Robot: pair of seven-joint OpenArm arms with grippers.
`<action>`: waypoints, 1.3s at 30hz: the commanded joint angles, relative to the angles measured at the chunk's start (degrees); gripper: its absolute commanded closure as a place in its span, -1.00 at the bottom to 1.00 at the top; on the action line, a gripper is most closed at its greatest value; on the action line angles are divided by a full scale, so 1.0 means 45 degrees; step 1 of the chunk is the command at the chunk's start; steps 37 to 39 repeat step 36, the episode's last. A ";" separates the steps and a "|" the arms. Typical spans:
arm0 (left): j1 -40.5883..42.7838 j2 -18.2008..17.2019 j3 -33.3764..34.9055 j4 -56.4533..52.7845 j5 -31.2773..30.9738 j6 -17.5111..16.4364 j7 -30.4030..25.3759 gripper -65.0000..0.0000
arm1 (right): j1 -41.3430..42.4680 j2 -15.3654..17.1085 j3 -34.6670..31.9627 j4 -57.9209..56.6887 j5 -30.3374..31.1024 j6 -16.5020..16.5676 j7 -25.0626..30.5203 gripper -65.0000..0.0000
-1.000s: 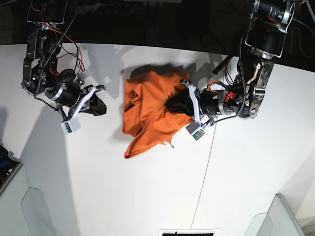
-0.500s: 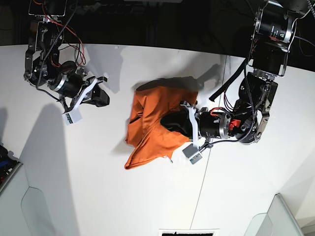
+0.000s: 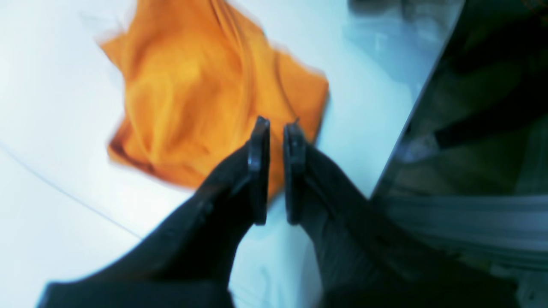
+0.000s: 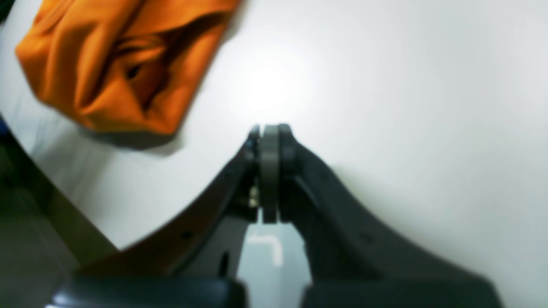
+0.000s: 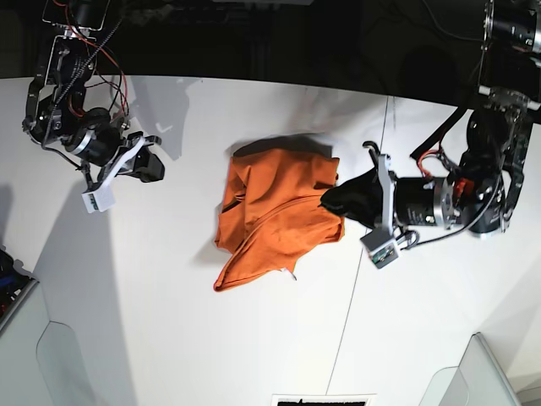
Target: Layout the t-shirt on the table in an organized manner, then fold the t-shirt properly
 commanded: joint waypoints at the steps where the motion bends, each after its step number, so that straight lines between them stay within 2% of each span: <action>1: 0.0403 -0.0364 -0.0559 0.0593 -0.0253 -0.0066 -0.0214 0.79 | -0.0146 0.0160 0.0330 0.0369 0.0782 0.0228 -0.0083 1.00; 4: 0.2545 -0.0661 -0.2050 0.1622 -0.0262 -0.0066 -0.0214 0.79 | -0.0976 0.0175 0.1049 0.0884 0.1749 0.0389 -0.0695 1.00; 7: 0.4571 -0.0661 -0.3254 0.2438 -0.0452 -0.0066 -0.0209 0.79 | -0.2025 0.0209 0.1258 0.1598 0.2074 0.0432 -0.0806 1.00; 12: 0.7533 -0.0656 -0.4124 0.3002 -0.0204 -0.0066 -0.0175 0.79 | -0.4104 0.0568 0.1166 0.2759 0.2317 0.0466 -0.0952 1.00; 16: 0.9486 -0.0481 -0.4007 0.2958 0.1044 -0.0066 -0.0593 0.79 | -0.5693 0.0894 0.1030 0.3041 0.2594 0.0612 -0.0996 1.00; 20: 1.0622 -0.0233 -0.3070 0.2273 0.3531 -0.0066 -0.2220 0.79 | -0.7067 0.0986 0.0287 0.3031 0.2220 0.0665 -0.0991 1.00; 22: 1.0574 -0.0233 -0.1880 0.1413 0.5187 -0.0066 -0.3186 0.79 | -0.7635 0.0991 -0.0476 0.2929 0.1413 0.0665 -0.0986 1.00; 25: 1.0122 -0.0228 0.0204 -0.0806 0.7601 -0.0066 -0.5192 0.79 | -0.8213 0.0986 -0.2025 0.2327 -0.0520 0.0651 -0.0714 1.00; 27: 0.9442 -0.0092 0.1613 -0.2720 0.8573 -0.0066 -0.6382 0.79 | -0.8184 0.0991 -0.3104 0.1530 -0.2234 0.0539 0.0078 1.00; 30: 0.8189 0.0641 0.3303 -0.5887 0.9938 -0.0066 -0.7553 0.79 | -0.7766 0.0991 -0.4391 -0.0136 -0.4464 0.0185 0.1661 1.00; 32: 0.7276 0.1302 0.4109 -0.8004 1.0443 -0.0066 -0.8393 0.79 | -0.7174 0.0981 -0.4993 -0.1462 -0.4760 -0.0102 0.1836 1.00; 36: 0.5566 0.2652 0.4813 -1.1608 1.1298 0.1083 -1.0588 0.79 | -0.5620 0.0947 -0.5804 -0.4148 -0.4755 -0.0253 0.1889 1.00; 39: 0.5566 0.2652 0.4813 -1.1608 1.1298 0.1083 -1.0588 0.79 | -0.5620 0.0947 -0.5804 -0.4148 -0.4755 -0.0253 0.1889 1.00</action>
